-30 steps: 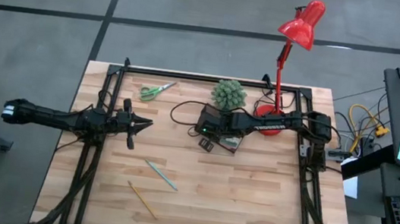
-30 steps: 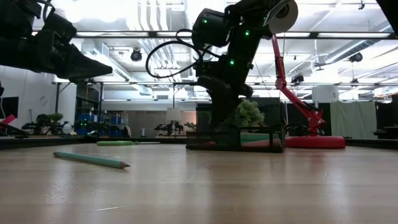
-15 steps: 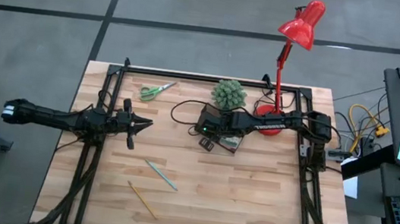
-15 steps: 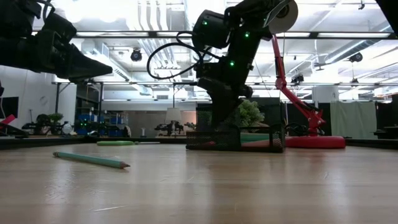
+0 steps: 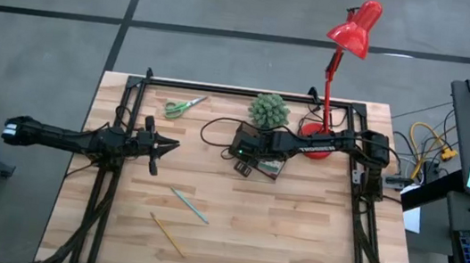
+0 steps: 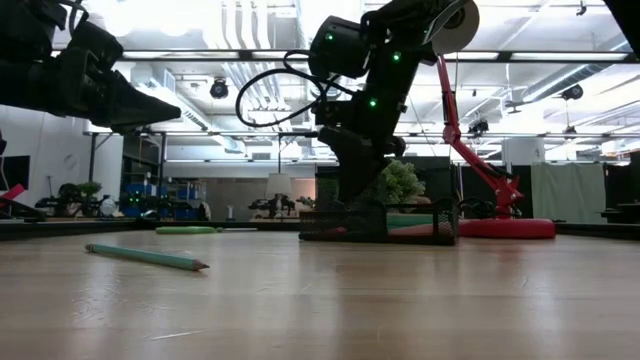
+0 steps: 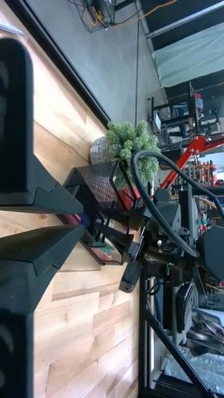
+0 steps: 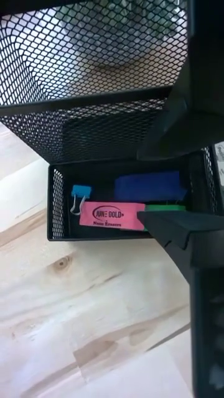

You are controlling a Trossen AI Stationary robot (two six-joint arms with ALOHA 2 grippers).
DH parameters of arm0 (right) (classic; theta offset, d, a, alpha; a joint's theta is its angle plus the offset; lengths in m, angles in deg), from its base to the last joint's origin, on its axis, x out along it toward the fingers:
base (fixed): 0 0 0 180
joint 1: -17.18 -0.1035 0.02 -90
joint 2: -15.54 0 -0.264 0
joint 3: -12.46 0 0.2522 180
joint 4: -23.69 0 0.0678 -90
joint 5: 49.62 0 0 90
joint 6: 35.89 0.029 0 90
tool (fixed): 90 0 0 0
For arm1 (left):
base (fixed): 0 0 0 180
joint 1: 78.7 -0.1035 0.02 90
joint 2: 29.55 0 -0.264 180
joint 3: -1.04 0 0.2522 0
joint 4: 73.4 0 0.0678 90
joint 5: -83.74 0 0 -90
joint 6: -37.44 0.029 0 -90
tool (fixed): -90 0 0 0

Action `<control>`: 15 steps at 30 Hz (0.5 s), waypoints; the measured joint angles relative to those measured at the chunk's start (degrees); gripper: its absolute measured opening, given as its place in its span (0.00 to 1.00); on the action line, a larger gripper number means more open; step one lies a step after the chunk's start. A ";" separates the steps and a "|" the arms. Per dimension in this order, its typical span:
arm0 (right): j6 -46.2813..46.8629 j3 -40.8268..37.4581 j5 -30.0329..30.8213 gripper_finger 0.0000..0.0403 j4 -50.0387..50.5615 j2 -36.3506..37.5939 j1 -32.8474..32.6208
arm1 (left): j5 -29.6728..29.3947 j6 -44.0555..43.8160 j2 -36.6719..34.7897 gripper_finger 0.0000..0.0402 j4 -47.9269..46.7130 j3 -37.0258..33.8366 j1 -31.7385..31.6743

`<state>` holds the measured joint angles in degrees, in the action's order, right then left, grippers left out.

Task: Pick and place office supplies into organizer
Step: Put the light blue pencil into the black desk organizer

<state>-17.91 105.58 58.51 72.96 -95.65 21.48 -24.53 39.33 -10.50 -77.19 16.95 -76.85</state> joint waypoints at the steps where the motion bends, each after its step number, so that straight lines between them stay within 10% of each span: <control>1: -0.01 0.00 0.00 0.34 0.00 0.00 0.00 | 0.00 -0.02 0.00 0.07 0.00 0.00 0.00; 15: -10.55 2.31 -1.63 0.35 -6.43 0.24 -1.63 | 0.00 -0.01 0.00 0.07 -0.01 0.00 0.00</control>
<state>-28.46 107.88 56.88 66.53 -95.41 19.85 -24.53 39.32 -10.51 -77.20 16.95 -76.85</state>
